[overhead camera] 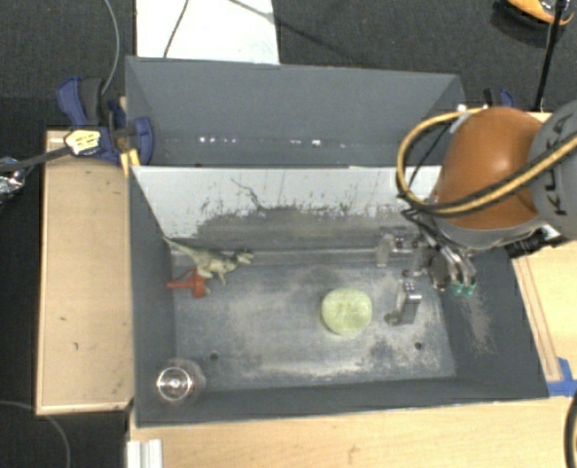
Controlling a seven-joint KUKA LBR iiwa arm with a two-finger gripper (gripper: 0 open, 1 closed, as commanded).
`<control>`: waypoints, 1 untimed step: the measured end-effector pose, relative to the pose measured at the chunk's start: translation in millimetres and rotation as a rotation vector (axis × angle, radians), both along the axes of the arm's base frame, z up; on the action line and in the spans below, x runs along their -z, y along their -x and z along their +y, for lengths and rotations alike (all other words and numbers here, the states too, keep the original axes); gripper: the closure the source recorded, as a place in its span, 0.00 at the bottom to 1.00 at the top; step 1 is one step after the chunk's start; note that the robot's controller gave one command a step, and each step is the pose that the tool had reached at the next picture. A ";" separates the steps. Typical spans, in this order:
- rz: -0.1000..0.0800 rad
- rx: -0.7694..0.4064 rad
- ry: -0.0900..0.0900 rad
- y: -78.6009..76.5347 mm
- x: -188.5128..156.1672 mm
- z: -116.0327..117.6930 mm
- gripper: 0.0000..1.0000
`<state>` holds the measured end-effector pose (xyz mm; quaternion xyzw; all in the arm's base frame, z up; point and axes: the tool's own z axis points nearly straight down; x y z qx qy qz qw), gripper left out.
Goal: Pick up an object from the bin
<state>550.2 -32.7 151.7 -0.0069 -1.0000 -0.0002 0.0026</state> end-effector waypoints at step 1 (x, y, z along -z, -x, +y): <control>-0.008 -0.001 0.000 -1.7 -4.6 0.1 0.00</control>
Offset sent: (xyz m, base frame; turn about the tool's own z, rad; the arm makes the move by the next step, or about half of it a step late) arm -0.0084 0.0415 -0.0817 0.0758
